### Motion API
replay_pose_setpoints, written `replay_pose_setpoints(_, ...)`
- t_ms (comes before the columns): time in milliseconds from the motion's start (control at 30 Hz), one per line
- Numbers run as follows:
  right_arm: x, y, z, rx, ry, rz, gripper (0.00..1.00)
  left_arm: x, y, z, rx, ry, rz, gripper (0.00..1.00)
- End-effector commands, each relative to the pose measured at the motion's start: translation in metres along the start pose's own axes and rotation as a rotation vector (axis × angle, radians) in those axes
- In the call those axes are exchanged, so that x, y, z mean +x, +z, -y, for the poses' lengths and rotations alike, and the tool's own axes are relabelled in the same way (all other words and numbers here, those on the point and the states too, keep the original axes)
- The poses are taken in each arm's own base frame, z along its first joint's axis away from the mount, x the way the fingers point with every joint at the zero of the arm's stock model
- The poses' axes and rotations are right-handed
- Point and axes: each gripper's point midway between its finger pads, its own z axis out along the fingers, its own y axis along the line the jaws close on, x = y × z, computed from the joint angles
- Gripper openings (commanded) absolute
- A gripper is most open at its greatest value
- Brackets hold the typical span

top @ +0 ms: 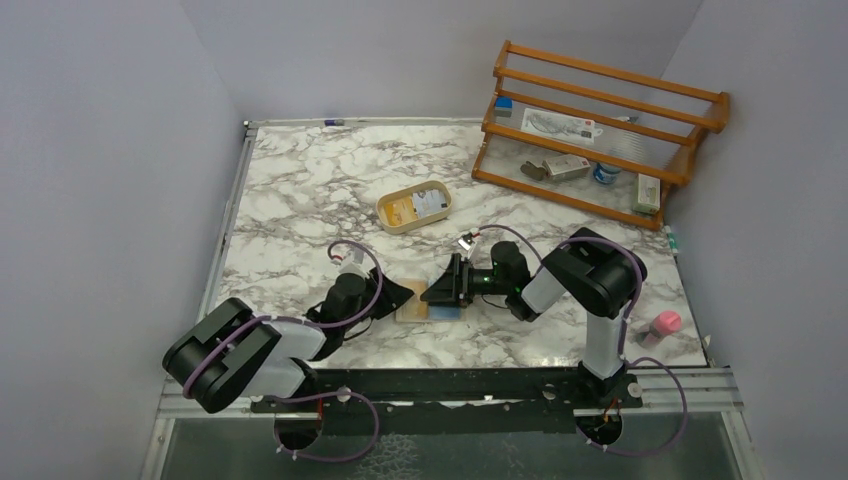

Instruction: Take the credit cards out of the card holder

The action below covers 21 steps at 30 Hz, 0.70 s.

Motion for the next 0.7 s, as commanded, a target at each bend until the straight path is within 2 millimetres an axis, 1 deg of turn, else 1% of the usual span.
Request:
replay_pose_setpoints(0, 0.007, -0.004, 0.005, 0.002, 0.000, -0.018, 0.65, 0.026, -0.006, -0.027, -0.068, -0.028, -0.101, 0.39)
replay_pose_setpoints(167, 0.006, -0.005, 0.007, -0.002, 0.003, -0.017, 0.65, 0.020, -0.011, -0.028, -0.063, -0.044, -0.069, 0.36)
replay_pose_setpoints(333, 0.006, -0.005, 0.008, -0.006, 0.008, -0.023, 0.65, 0.016, -0.016, -0.032, -0.064, -0.062, -0.040, 0.35)
replay_pose_setpoints(400, 0.006, -0.004, 0.009, -0.006, 0.009, -0.025, 0.65, 0.011, -0.017, -0.028, -0.052, -0.067, -0.020, 0.29)
replay_pose_setpoints(433, 0.007, -0.004, 0.009, -0.007, 0.009, -0.027, 0.65, 0.014, -0.020, -0.036, -0.068, -0.070, -0.022, 0.26)
replay_pose_setpoints(467, 0.007, -0.004, 0.009, -0.006, 0.010, -0.028, 0.65, 0.014, -0.021, -0.037, -0.068, -0.071, -0.020, 0.24)
replay_pose_setpoints(600, 0.007, -0.003, 0.010, -0.011, 0.016, -0.030, 0.65, 0.012, -0.018, -0.034, -0.068, -0.069, -0.019, 0.21)
replay_pose_setpoints(667, 0.007, -0.003, 0.010, -0.016, 0.021, -0.030, 0.65, 0.014, -0.018, -0.038, -0.084, -0.069, -0.030, 0.19)
